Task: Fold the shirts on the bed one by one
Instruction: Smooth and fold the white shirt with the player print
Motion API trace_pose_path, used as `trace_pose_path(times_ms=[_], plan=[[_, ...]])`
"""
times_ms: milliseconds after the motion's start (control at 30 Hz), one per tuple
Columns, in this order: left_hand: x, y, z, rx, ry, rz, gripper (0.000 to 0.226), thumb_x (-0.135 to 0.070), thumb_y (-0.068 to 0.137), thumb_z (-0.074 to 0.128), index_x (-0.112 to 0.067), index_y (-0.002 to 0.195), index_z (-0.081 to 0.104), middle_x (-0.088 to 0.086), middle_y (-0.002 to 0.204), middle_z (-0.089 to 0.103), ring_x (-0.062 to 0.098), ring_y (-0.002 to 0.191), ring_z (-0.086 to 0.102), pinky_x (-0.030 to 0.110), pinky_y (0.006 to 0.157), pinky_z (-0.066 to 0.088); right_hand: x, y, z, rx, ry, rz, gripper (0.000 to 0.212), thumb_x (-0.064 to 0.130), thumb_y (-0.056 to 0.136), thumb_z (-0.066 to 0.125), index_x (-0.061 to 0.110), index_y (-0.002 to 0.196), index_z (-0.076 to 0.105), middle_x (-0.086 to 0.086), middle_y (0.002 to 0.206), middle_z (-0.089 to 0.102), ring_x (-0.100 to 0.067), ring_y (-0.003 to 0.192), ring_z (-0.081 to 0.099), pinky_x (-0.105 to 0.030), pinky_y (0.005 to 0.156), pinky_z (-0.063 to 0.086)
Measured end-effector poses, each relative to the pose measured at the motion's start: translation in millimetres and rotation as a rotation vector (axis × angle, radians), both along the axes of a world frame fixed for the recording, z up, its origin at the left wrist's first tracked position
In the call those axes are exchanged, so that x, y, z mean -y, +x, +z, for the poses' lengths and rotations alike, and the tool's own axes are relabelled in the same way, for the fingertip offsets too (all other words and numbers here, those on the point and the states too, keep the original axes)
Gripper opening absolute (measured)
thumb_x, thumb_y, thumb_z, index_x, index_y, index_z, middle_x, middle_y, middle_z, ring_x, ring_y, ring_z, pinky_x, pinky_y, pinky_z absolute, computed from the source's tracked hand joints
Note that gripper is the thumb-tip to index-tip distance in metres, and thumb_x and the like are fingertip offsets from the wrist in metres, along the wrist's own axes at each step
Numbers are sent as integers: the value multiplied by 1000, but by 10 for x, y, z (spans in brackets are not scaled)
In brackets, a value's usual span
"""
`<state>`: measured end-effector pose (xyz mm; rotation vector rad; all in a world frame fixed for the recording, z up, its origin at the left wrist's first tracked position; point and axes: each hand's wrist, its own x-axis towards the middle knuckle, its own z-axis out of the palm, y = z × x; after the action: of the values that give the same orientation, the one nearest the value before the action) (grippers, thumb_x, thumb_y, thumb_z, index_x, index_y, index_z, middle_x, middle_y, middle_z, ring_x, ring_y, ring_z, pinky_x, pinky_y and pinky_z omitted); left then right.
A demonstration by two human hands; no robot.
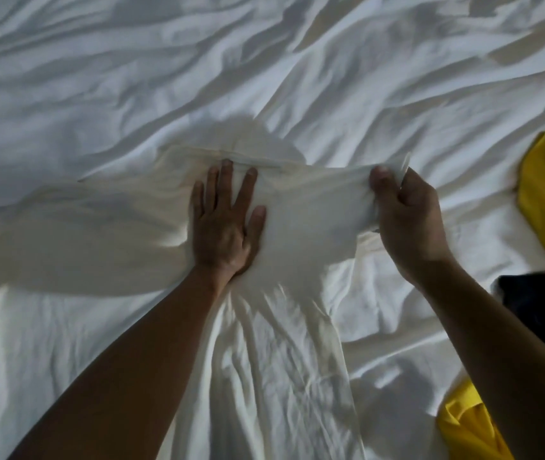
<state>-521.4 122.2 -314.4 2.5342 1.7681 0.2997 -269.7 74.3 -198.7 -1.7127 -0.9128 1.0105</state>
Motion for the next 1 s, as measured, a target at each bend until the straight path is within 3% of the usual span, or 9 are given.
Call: trace_pose_path(times_ms=[67,233,333,433,500,633,767,900,1000], plan=[[-7,13,20,-13,-26,3,60,-50,109,28,-26,163,32,17,170,23,39,156,23,56,126,16,46,-28,-70,81,-17,-83,36,26,109,51,20,74,51,18,53,49,1,50,43,-18,49,37],[-36,44,144,30,-56,28,59,-50,106,35,-22,156,45,20,163,37,42,148,36,57,123,22,144,142,-162,239,-124,-148,42,35,104,56,16,70,39,8,58,36,-7,49,31,-28,48,29],[-187,172,397,68,76,54,55,-44,102,46,-14,147,54,19,149,51,40,131,49,58,110,33,173,209,-178,222,-149,-104,41,38,101,58,8,76,45,-1,60,45,-15,54,39,-29,51,33],[-421,468,596,-17,-103,-82,61,-57,103,41,-19,152,45,9,148,51,33,137,44,61,115,23,231,215,-196,159,-183,-134,37,36,102,57,5,83,53,-9,68,56,-19,59,48,-33,55,40],[-563,646,643,-71,-219,-184,55,-60,100,49,-23,141,53,7,137,55,32,131,47,60,114,19,283,212,-237,112,-231,-150,34,38,101,59,6,88,61,-11,77,66,-22,66,57,-36,59,47],[-756,826,715,-26,-280,-270,26,-42,100,60,-19,112,62,5,117,64,32,116,55,48,105,29,270,155,-361,-92,-309,-163,34,45,84,73,14,99,70,-5,90,73,-24,81,71,-37,64,59],[-805,841,759,86,-287,-187,16,-34,102,58,-18,104,58,4,103,66,33,103,59,45,97,35,209,163,-402,47,-324,-244,20,38,98,64,18,104,65,-1,92,70,-20,77,68,-28,57,51],[-752,858,705,75,-287,-171,19,-32,103,57,-14,108,59,7,106,70,35,105,59,46,98,34,395,91,-454,44,-428,-188,46,67,84,66,24,102,64,0,92,73,-26,76,74,-45,70,63],[-739,872,703,98,-314,-160,17,-31,103,56,-14,106,57,4,106,69,33,103,58,44,97,32,485,103,-437,79,-411,-206,35,56,88,62,21,85,65,0,81,73,-28,72,73,-52,69,62]])
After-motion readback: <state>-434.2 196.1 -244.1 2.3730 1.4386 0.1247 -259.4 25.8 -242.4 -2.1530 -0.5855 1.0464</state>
